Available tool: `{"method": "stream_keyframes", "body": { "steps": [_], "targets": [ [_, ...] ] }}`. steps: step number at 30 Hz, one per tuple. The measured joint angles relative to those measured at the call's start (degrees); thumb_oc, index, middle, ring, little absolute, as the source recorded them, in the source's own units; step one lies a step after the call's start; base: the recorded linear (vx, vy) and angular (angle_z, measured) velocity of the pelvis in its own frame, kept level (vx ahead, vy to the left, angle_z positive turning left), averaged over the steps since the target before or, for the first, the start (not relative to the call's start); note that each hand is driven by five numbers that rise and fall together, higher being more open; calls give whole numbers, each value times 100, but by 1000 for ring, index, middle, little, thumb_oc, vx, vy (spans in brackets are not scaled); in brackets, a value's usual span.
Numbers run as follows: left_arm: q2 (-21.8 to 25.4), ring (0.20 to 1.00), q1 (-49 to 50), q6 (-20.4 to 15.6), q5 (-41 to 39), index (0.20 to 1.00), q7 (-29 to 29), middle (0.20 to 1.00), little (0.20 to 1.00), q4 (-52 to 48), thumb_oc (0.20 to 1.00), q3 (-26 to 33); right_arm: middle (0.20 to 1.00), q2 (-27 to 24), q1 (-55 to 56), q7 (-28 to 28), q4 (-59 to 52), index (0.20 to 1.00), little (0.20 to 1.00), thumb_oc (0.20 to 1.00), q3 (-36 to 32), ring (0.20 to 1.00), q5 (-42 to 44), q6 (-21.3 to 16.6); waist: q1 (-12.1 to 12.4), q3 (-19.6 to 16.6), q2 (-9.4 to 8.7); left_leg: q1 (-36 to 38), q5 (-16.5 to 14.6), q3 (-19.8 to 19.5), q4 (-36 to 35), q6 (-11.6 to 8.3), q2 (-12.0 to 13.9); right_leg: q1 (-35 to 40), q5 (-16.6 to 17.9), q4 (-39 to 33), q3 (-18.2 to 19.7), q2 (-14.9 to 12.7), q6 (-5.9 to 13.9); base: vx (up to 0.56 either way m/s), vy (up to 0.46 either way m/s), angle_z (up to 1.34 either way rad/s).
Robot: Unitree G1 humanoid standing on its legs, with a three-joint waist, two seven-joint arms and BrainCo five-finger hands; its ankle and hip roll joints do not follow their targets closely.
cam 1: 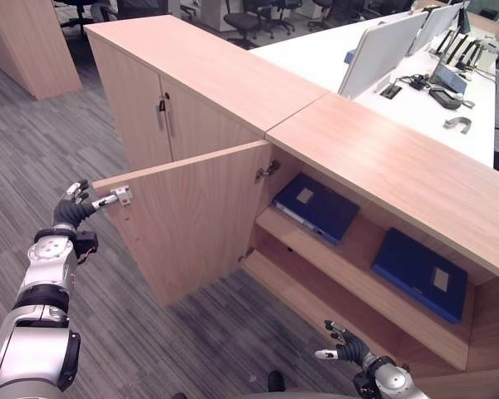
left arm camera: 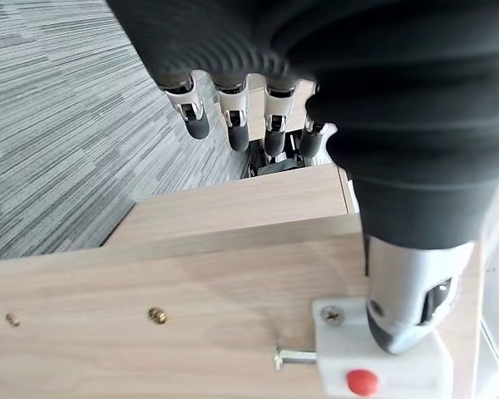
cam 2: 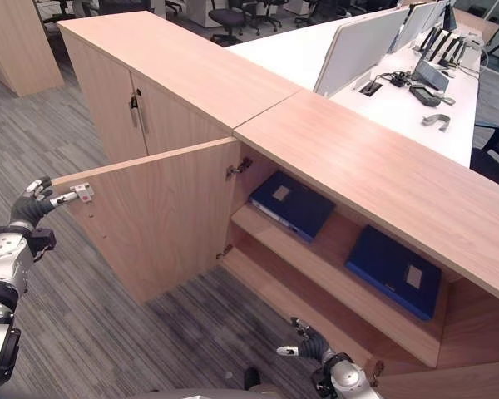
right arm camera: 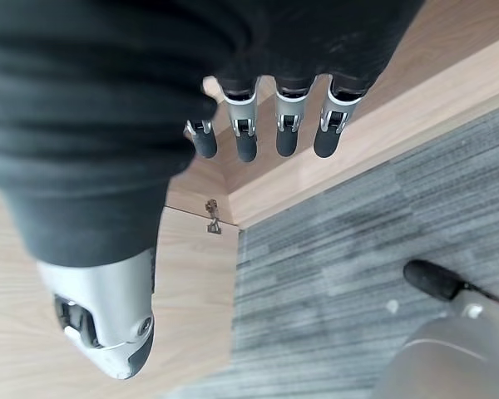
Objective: Put the empty folder in the office cabinet
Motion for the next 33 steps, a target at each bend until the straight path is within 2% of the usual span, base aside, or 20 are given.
{"method": "stream_keyframes", "body": {
  "steps": [5, 9, 13, 16, 19, 25, 28, 31, 33],
  "targets": [
    [-492, 1000, 295, -40, -89, 1000, 70, 1000, 1000, -83, 1000, -139, 1000, 11, -22, -2, 14, 1000, 1000, 1000, 48, 1000, -10, 3, 151, 69, 98, 73, -5, -22, 0, 10, -18, 91, 0, 0, -27, -25, 0, 0, 34, 3],
    [-1007, 1000, 866, -48, -14, 1000, 48, 1000, 1000, -387, 1000, -328, 1000, 17, -130, -39, 20, 1000, 1000, 1000, 44, 1000, -174, 7, 160, 117, 176, 89, -12, -26, -1, 19, -26, 112, -5, -2, -57, -54, 2, -1, 8, 1],
    [-1212, 1000, 1420, -7, 145, 1000, -40, 1000, 1000, -849, 1000, -544, 1000, 11, -120, -53, 47, 1000, 1000, 1000, 17, 1000, -239, 22, 170, 113, 337, 91, -8, -54, 0, 25, -48, 134, -10, -2, -97, -77, 4, -15, 38, 4],
    [-1391, 1000, 1812, 72, 231, 1000, -146, 1000, 1000, -1205, 1000, -929, 1000, 14, -126, -56, 49, 1000, 1000, 1000, 16, 1000, -410, 38, 218, 114, 411, 108, 8, -160, 0, 48, -88, 210, -10, -1, -189, -99, 4, -18, 29, 15],
    [-1402, 1000, 1930, 108, 367, 1000, -367, 1000, 1000, -1407, 1000, -1216, 1000, 15, -126, -57, 53, 1000, 1000, 1000, -73, 1000, -420, 38, 323, 109, 403, 122, 5, -173, -1, 57, -94, 215, -17, -2, -209, -120, 8, -21, 12, 6],
    [-1270, 1000, 2273, 152, 448, 1000, -887, 1000, 1000, -2378, 1000, -1617, 1000, 18, -37, -43, 52, 1000, 1000, 1000, -153, 1000, -456, 39, 315, 51, 442, 120, -9, -175, -2, 52, -115, 214, -72, -26, -252, -160, 43, -11, 4, 0],
    [-1188, 1000, 2529, 147, 452, 1000, -1163, 1000, 1000, -2927, 1000, -1846, 1000, 18, 13, -44, 52, 1000, 1000, 1000, -163, 1000, -462, 46, 288, 43, 523, 126, 20, -102, -1, 74, -123, 175, -29, -1, -211, -157, 36, -75, 1, -10],
    [-1199, 1000, 2604, 126, 452, 1000, -1282, 1000, 1000, -3006, 1000, -1948, 1000, 19, 2, -43, 63, 1000, 1000, 1000, -166, 1000, -466, 55, 301, 47, 591, 126, 15, -20, 0, 80, -135, 126, 11, 9, -155, -154, 37, -101, -5, -17],
    [-1167, 1000, 2766, 103, 449, 1000, -1270, 1000, 1000, -3117, 1000, -1915, 1000, -6, -259, -47, 77, 1000, 1000, 1000, -183, 1000, -480, 56, 336, 155, 755, 141, -7, 218, 0, 117, -76, -232, 118, 419, -282, -80, 46, -103, 5, -61]
  ]
}}
